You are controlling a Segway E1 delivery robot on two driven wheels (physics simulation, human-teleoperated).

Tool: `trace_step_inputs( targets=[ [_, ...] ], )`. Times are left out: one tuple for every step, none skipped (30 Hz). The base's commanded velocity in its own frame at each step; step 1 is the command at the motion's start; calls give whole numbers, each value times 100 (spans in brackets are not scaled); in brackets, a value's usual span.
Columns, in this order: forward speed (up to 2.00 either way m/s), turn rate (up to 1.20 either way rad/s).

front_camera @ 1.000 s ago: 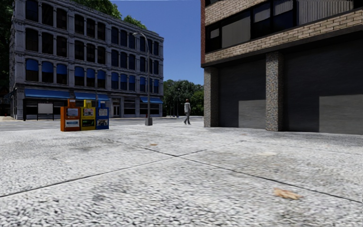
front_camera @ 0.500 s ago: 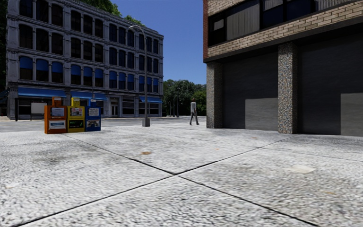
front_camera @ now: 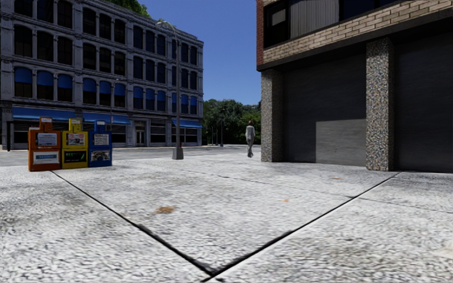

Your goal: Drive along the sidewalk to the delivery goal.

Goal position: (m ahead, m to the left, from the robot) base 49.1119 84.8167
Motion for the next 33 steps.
trace_step_inputs(
  targets=[
    [200,0],
    [200,0],
    [200,0],
    [200,0],
    [200,0],
    [200,0],
    [200,0],
    [200,0],
    [200,0],
    [200,0],
    [200,0],
    [200,0],
    [200,0],
    [200,0],
    [200,0],
    [200,0],
    [200,0],
    [200,0],
    [200,0],
    [200,0],
    [200,0],
    [200,0],
    [200,0],
    [200,0],
    [200,0],
    [200,0],
    [200,0],
    [200,0],
    [200,0],
    [200,0],
    [200,0],
    [200,0],
    [200,0]
  ],
)
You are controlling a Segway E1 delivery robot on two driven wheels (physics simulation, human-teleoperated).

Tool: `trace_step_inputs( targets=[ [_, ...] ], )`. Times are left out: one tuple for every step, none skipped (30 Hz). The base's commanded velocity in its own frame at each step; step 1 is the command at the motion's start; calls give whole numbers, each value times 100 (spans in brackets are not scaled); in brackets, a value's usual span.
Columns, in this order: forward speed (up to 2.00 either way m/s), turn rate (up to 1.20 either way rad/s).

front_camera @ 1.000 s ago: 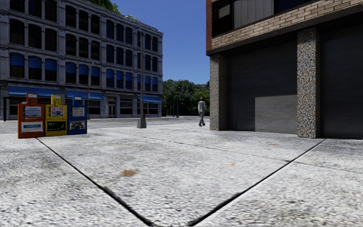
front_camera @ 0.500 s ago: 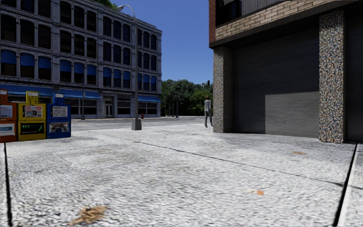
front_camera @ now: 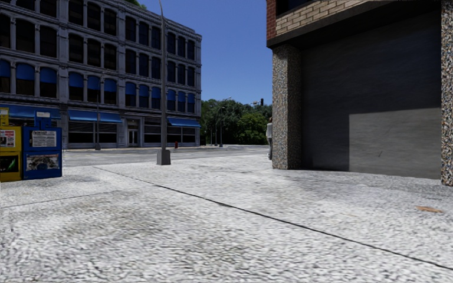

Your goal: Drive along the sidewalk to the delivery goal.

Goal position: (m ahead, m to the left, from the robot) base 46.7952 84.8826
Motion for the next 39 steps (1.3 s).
trace_step_inputs(
  targets=[
    [200,0],
    [200,0],
    [200,0],
    [200,0],
    [200,0],
    [200,0],
    [200,0],
    [200,0],
    [200,0],
    [200,0],
    [200,0],
    [200,0],
    [200,0],
    [200,0],
    [200,0],
    [200,0],
    [200,0],
    [200,0],
    [200,0],
    [200,0],
    [200,0],
    [200,0],
    [200,0],
    [200,0],
    [200,0],
    [200,0],
    [200,0],
    [200,0],
    [200,0],
    [200,0],
    [200,0],
    [200,0],
    [200,0],
    [200,0],
    [200,0],
    [200,0],
    [200,0],
    [200,0],
    [200,0]
  ],
)
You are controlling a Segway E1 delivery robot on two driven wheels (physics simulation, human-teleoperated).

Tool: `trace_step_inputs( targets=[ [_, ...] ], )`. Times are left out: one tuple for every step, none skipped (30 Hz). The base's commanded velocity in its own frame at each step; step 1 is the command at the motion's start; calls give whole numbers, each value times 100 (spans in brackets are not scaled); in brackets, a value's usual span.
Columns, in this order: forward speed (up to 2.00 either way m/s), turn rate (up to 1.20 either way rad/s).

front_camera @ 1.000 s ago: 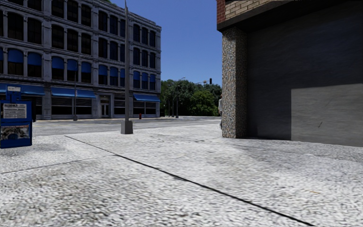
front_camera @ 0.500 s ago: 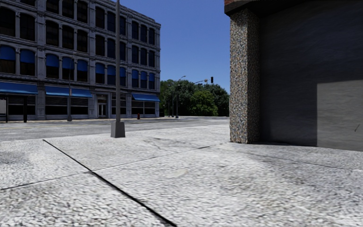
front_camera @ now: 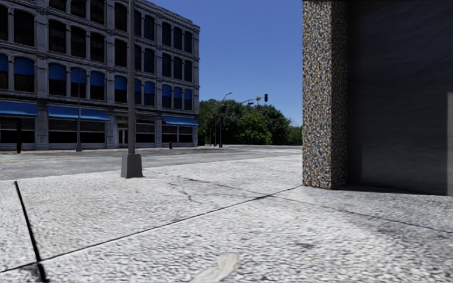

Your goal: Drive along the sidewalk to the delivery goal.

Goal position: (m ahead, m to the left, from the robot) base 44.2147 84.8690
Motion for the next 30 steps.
trace_step_inputs(
  targets=[
    [200,0],
    [200,0],
    [200,0],
    [200,0],
    [200,0],
    [200,0],
    [200,0],
    [200,0],
    [200,0],
    [200,0],
    [200,0],
    [200,0],
    [200,0],
    [200,0],
    [200,0],
    [200,0],
    [200,0],
    [200,0],
    [200,0],
    [200,0],
    [200,0],
    [200,0],
    [200,0],
    [200,0],
    [200,0],
    [200,0],
    [200,0],
    [200,0],
    [200,0],
    [200,0]
  ],
)
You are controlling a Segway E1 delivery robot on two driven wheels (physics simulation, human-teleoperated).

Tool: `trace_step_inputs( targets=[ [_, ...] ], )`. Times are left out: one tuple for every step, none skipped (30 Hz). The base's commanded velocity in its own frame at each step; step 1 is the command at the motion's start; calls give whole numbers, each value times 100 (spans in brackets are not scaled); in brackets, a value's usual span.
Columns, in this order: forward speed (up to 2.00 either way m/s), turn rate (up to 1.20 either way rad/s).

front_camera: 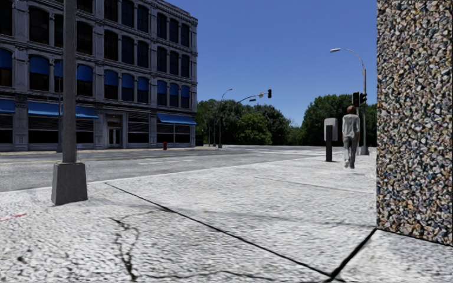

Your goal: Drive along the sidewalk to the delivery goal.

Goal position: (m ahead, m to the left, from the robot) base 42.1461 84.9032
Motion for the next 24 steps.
trace_step_inputs(
  targets=[
    [200,0],
    [200,-17],
    [200,-23],
    [200,-24],
    [200,-24],
    [200,-29],
    [200,-45],
    [200,-54],
    [200,-56],
    [200,-56],
    [200,-57],
    [200,-57],
    [200,-57],
    [200,-57],
    [200,-57],
    [200,-57],
    [200,-57],
    [200,-57],
    [200,-57],
    [200,-57],
    [200,-57],
    [200,-57],
    [200,-57],
    [200,-57]
  ],
)
